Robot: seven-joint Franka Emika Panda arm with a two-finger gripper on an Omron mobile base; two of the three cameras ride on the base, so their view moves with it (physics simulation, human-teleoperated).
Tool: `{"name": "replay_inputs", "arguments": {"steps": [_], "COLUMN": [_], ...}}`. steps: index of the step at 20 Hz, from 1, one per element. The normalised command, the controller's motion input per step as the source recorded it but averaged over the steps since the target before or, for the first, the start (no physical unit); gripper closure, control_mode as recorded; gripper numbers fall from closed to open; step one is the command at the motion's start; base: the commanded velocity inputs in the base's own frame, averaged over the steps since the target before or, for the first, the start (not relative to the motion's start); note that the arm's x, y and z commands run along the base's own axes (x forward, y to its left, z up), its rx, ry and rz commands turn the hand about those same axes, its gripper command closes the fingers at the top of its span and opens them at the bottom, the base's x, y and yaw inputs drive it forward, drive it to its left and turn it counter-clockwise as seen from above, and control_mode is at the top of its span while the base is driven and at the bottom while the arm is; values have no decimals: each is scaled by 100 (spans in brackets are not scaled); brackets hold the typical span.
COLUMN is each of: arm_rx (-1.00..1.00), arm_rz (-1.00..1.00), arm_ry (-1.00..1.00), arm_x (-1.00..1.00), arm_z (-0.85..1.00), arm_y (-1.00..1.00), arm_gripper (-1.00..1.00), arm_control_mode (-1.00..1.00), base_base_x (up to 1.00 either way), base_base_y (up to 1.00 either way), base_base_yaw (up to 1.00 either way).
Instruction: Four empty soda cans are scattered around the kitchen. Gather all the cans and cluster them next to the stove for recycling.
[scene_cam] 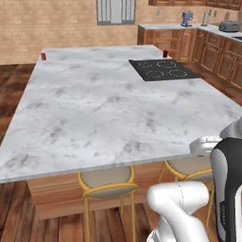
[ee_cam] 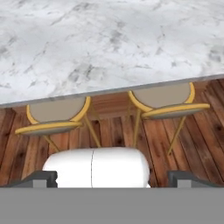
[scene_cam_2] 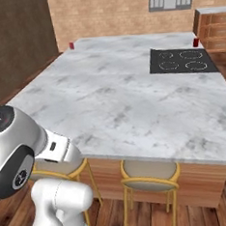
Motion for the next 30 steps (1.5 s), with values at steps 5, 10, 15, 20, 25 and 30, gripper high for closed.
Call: {"name": "replay_inputs", "arguments": {"steps": [5, 10, 15, 20, 25, 30], "arm_rx": [0, 0, 0, 0, 0, 0], "arm_rz": [0, 0, 0, 0, 0, 0], "arm_ry": [0, 0, 0, 0, 0, 0], "arm_x": [0, 0, 0, 0, 0, 0], "arm_z": [0, 0, 0, 0, 0, 0], "arm_y": [0, 0, 0, 0, 0, 0], "arm_gripper": [-100, -100, -100, -100, -100, -100], "arm_control_mode": [100, 100, 100, 100, 100, 100], "base_base_x": [-19, -1, 0, 0, 1, 5], "base_base_y": [-69, -99, -100, -100, -100, -100], "base_base_yaw": [0, 0, 2, 3, 1, 2]}}
